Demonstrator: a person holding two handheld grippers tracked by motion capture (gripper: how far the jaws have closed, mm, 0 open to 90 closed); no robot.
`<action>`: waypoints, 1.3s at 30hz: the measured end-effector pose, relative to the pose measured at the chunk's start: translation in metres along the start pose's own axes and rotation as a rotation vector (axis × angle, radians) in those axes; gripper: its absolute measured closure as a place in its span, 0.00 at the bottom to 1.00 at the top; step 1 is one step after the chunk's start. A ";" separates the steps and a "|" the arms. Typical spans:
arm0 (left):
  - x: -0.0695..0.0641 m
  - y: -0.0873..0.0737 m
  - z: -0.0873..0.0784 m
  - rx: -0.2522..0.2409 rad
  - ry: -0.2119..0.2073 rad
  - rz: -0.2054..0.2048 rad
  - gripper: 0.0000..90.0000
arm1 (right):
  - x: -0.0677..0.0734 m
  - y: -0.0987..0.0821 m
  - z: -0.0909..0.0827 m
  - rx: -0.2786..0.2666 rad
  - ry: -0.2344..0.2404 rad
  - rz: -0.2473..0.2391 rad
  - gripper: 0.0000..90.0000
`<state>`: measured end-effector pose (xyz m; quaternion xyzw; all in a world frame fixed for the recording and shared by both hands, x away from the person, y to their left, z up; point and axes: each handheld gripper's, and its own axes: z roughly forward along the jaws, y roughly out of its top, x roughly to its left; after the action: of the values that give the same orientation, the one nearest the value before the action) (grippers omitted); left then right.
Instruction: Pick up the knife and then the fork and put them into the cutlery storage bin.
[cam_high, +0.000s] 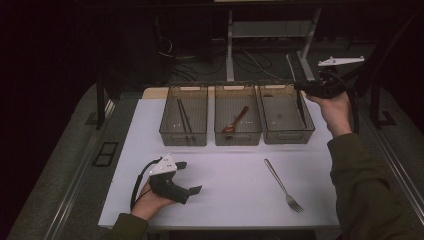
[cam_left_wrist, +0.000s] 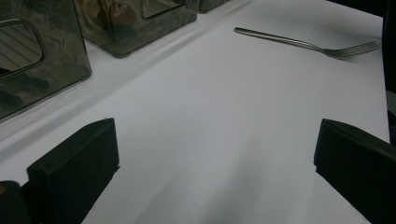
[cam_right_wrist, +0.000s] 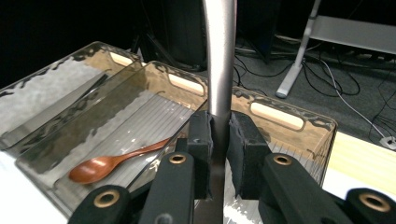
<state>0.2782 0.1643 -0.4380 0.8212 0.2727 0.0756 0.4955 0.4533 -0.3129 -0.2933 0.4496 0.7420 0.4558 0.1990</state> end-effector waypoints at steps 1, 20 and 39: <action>0.000 0.000 0.000 -0.001 0.000 -0.003 0.00 | -0.001 0.001 0.004 0.003 -0.007 -0.002 0.87; -0.002 -0.002 -0.001 0.009 -0.011 0.003 0.00 | -0.026 -0.031 0.054 0.125 -0.039 0.014 0.87; -0.003 -0.002 0.000 0.010 -0.015 0.004 0.00 | -0.029 -0.051 0.080 0.299 -0.045 0.000 0.86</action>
<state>0.2750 0.1636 -0.4397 0.8248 0.2676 0.0692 0.4932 0.5002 -0.3072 -0.3802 0.4845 0.7969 0.3298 0.1463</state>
